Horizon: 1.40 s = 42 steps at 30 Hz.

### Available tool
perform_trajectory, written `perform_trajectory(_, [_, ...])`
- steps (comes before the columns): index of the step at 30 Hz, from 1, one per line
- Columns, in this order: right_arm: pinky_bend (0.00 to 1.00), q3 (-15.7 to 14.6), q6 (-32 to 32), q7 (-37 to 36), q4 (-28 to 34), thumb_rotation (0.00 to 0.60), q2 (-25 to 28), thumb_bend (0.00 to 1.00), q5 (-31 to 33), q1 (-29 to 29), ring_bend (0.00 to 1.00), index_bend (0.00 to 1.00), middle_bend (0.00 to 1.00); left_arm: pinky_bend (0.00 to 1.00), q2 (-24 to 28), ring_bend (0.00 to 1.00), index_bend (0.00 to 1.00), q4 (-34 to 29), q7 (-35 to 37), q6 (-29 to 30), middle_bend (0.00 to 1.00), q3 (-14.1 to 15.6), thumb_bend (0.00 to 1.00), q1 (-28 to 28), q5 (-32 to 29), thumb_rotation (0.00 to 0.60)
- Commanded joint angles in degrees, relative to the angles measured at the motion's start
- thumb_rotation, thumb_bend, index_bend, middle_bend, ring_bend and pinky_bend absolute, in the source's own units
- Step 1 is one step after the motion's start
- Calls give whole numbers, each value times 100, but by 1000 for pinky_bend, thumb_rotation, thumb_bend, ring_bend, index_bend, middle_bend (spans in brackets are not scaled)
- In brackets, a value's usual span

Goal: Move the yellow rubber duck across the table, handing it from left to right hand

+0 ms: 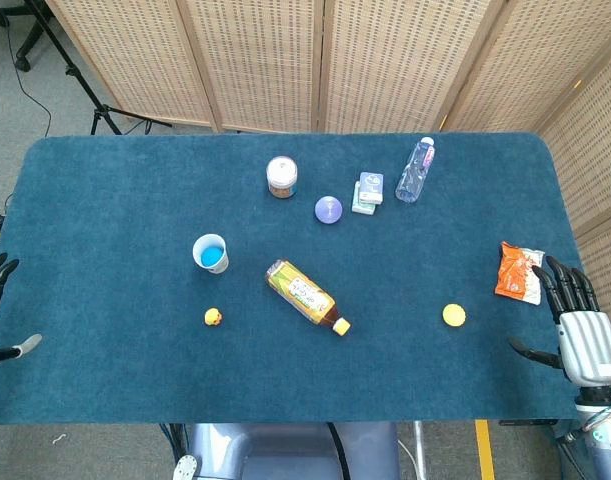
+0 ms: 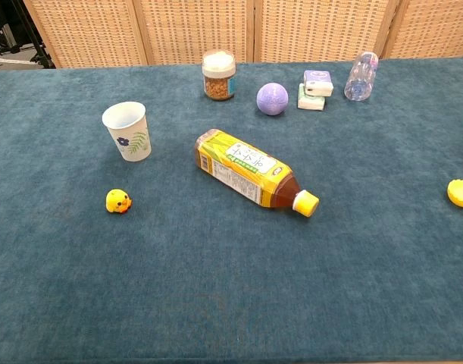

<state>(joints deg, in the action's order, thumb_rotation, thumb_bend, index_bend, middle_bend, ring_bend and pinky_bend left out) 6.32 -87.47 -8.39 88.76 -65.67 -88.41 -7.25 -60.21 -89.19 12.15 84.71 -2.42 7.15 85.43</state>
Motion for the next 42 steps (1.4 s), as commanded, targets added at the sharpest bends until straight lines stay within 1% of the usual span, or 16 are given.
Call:
perform_trajectory(1, [0, -5, 6, -5, 9, 600, 5, 0, 2, -1, 0, 42, 0, 0, -3, 0, 0, -1, -13, -23, 0, 4, 41, 5, 9, 600])
perform_trajectory(6, [0, -17, 20, -34, 53, 600, 27, 0, 8, 2, 0, 42, 0, 0, -57, 0, 0, 26, -79, -119, 0, -7, 43, 62, 24, 600])
perform_trajectory(9, [0, -22, 26, -68, 83, 600, 45, 0, 6, 2, 0, 42, 0, 0, -211, 0, 2, 153, -119, -328, 0, 7, 50, 251, 190, 600])
perform_trajectory(10, [0, -21, 39, -72, 91, 600, 50, 0, 16, 0, 0, 42, 0, 0, -349, 0, 16, 252, -44, -570, 0, 63, 53, 435, 373, 600])
perform_trajectory(14, [0, -19, 53, -85, 122, 600, 65, 0, 36, -1, 0, 42, 0, 0, -617, 0, 83, 432, 163, -1231, 0, 227, 75, 839, 634, 600])
perform_trajectory(18, [0, -5, 41, -105, 128, 600, 75, 0, 68, 10, 0, 42, 0, 0, -804, 0, 126, 401, -26, -1793, 0, 322, 89, 1145, 679, 600])
perform_trajectory(23, [0, 18, 132, -161, 99, 600, 82, 0, 165, -14, 0, 42, 0, 0, -1116, 0, 206, 309, -514, -2157, 0, 249, 143, 1369, 482, 600])
perform_trajectory(27, [0, 29, 167, -206, 87, 600, 94, 0, 195, -26, 0, 42, 0, 0, -1273, 0, 243, 199, -813, -2559, 0, 221, 167, 1586, 294, 600])
perform_trajectory(31, [0, 33, 175, -231, 84, 600, 104, 0, 211, -24, 0, 42, 0, 0, -1414, 0, 281, 179, -1049, -2774, 0, 124, 181, 1787, 172, 600])
perform_trajectory(35, [0, 36, 186, -249, 85, 600, 112, 0, 229, -23, 0, 42, 0, 0, -1541, 0, 291, 221, -1121, -3160, 0, 12, 210, 2109, 55, 600])
perform_trajectory(37, [0, 37, 194, -237, 86, 600, 110, 0, 237, -25, 0, 42, 0, 0, -1648, 0, 291, 310, -1148, -3257, 0, -49, 216, 2235, 17, 600])
perform_trajectory(38, [0, 38, 204, -224, 85, 600, 106, 0, 245, -29, 0, 42, 0, 0, -1736, 0, 291, 370, -1168, -3302, 0, -95, 221, 2311, -16, 600])
perform_trajectory(39, [0, 38, 236, -200, 77, 600, 95, 0, 271, -37, 0, 42, 0, 0, -1871, 0, 291, 457, -1241, -3471, 0, -155, 224, 2457, -85, 600])
perform_trajectory(42, [0, 48, 257, -187, 73, 600, 85, 0, 302, -44, 0, 42, 0, 0, -1994, 0, 293, 526, -1376, -3605, 0, -208, 233, 2560, -291, 600])
